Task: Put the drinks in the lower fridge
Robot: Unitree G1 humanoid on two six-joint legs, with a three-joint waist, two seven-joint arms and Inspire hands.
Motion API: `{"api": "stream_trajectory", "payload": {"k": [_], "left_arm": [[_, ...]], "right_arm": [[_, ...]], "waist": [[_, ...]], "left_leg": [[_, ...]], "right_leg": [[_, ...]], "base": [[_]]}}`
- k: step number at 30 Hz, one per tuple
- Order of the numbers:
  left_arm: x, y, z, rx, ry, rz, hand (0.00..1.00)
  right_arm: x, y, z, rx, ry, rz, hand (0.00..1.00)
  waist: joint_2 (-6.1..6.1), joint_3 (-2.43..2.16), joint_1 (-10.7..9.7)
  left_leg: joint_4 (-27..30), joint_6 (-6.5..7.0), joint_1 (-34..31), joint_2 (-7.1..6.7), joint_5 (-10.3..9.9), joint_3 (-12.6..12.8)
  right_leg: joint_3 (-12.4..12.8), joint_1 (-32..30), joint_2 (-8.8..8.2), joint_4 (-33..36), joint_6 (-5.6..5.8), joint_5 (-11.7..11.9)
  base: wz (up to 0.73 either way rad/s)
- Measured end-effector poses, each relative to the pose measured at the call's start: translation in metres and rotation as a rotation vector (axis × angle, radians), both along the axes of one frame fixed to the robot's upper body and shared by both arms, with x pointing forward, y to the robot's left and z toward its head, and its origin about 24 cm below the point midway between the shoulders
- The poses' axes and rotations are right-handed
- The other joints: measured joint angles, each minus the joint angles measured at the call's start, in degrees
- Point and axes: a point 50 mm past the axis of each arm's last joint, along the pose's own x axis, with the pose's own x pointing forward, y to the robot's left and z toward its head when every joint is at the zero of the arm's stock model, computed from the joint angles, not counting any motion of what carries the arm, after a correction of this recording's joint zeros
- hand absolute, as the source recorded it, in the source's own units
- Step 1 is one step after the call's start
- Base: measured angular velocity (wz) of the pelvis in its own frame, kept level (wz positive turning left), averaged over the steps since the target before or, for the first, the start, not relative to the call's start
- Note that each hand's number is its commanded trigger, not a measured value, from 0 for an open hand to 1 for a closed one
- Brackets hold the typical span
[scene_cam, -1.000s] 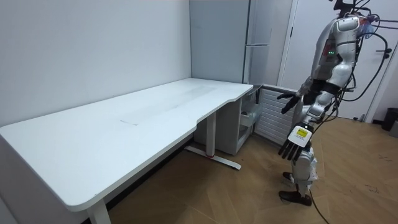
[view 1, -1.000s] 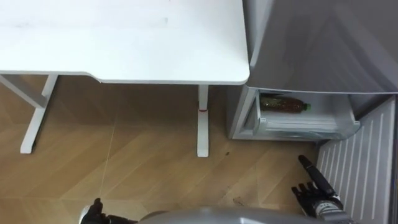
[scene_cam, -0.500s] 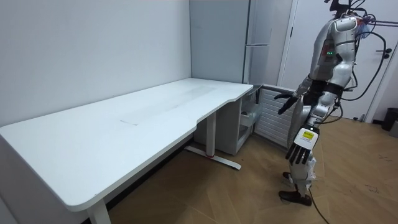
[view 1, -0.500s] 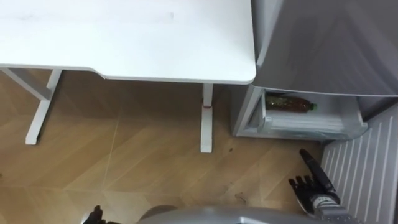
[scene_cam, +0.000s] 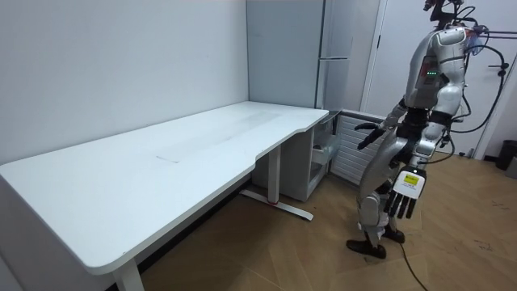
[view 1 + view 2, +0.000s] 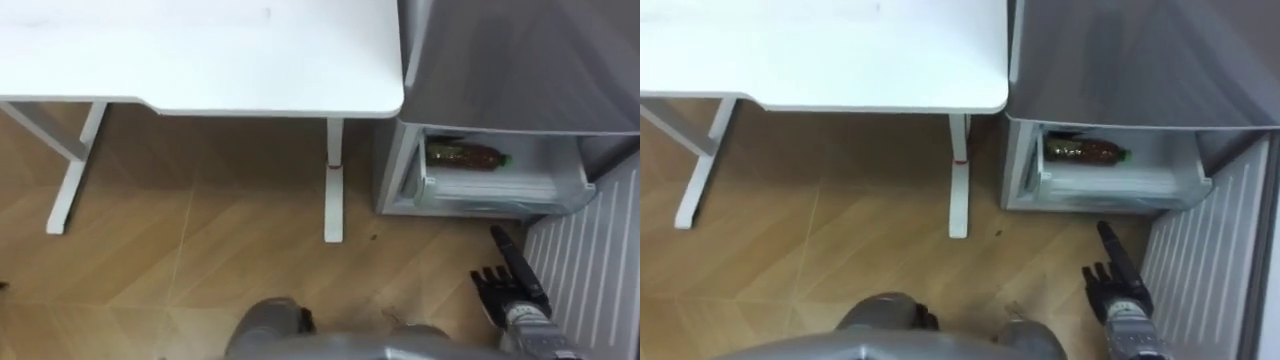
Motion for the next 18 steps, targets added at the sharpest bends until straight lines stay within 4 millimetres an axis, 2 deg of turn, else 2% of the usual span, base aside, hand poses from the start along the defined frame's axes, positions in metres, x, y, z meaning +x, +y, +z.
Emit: {"api": "stream_trajectory", "payload": {"k": [2,4,5,6,7,8,9,11,13,14,16,18], "left_arm": [[0.008,0.001,0.0,-0.005,-0.025,-0.005,0.0],[0.015,0.0,0.001,-0.019,-0.049,-0.013,0.0],[0.02,0.0,0.001,-0.023,-0.066,-0.02,0.0],[0.027,-0.001,0.001,-0.029,-0.086,-0.041,0.0],[0.031,-0.001,0.001,-0.033,-0.092,-0.05,0.0],[0.038,-0.001,0.002,-0.04,-0.115,-0.052,0.0],[0.046,-0.002,0.002,-0.048,-0.138,-0.052,0.0],[0.06,-0.004,0.004,-0.056,-0.168,-0.073,0.0],[0.071,-0.002,0.006,-0.056,-0.2,-0.072,0.0],[0.079,0.001,0.009,-0.052,-0.219,-0.073,0.0],[0.087,0.005,0.012,-0.044,-0.244,-0.085,0.0],[0.09,0.01,0.015,-0.037,-0.265,-0.079,0.0]], "right_arm": [[0.008,0.001,0.002,0.002,-0.035,0.004,0.0],[0.016,-0.001,0.006,-0.006,-0.064,0.007,0.0],[0.021,-0.002,0.008,-0.016,-0.08,0.011,0.0],[0.031,-0.005,0.012,-0.025,-0.103,0.014,0.0],[0.036,-0.006,0.014,-0.028,-0.117,0.014,0.0],[0.045,-0.01,0.018,-0.031,-0.142,0.007,0.0],[0.054,-0.016,0.023,-0.043,-0.16,-0.003,0.0],[0.071,-0.025,0.034,-0.066,-0.193,-0.004,0.0],[0.095,-0.031,0.05,-0.084,-0.256,0.005,0.0],[0.11,-0.035,0.061,-0.1,-0.296,0.009,0.0],[0.126,-0.045,0.077,-0.131,-0.341,0.011,0.0],[0.145,-0.055,0.098,-0.186,-0.384,0.05,0.0]], "waist": [[-0.16,-0.02,-0.05],[0.29,-0.11,0.08],[0.05,0.02,0.05],[0.19,-0.04,0.09],[0.4,0.09,0.17],[0.65,0.46,0.29],[1.51,0.85,0.95],[2.19,0.9,3.06],[2.53,0.87,3.57],[2.54,0.94,4.55],[2.65,0.95,5.69],[2.44,1.04,7.07]], "left_leg": [[0.52,0.43,-1.18,-0.33,-0.23,0.46],[1.87,0.96,-2.72,-0.78,-1.02,0.5],[2.87,1.4,-3.91,-1.59,-1.56,0.85],[4.0,1.96,-5.51,-1.83,-2.05,1.21],[4.72,2.23,-6.28,-2.05,-2.24,1.29],[6.33,2.8,-8.19,-2.49,-2.75,1.61],[8.53,3.42,-10.27,-1.9,-3.6,1.69],[10.89,3.91,-14.31,-1.61,-4.3,2.05],[12.62,4.65,-19.29,-1.66,-3.94,2.23],[13.62,5.15,-22.23,-1.6,-3.63,2.54],[14.55,5.74,-25.62,-1.6,-3.22,2.82],[14.49,5.94,-29.77,-1.93,-1.87,2.88]], "right_leg": [[-0.23,-1.6,-0.84,1.31,-0.02,-0.41],[-0.42,-3.13,-1.51,2.96,0.21,-1.23],[-0.31,-4.55,-2.22,4.83,0.49,-1.87],[-0.41,-6.76,-3.2,8.01,0.95,-2.42],[-0.61,-8.09,-3.41,9.9,1.0,-2.44],[-0.46,-10.9,-4.06,13.3,1.14,-2.37],[-0.41,-13.47,-3.97,15.54,1.45,-2.2],[0.12,-18.51,-4.01,18.58,2.47,-1.65],[1.35,-23.42,-3.78,19.66,2.91,-1.91],[2.54,-26.54,-3.48,20.38,3.26,-2.17],[4.51,-29.69,-2.95,20.65,3.58,-2.57],[4.29,-33.7,-3.21,20.8,3.51,-2.45]], "base": [[-0.02],[0.02],[0.0],[0.0],[0.05],[0.05],[-0.04],[-0.27],[-0.17],[-0.11],[-0.08],[0.03]]}}
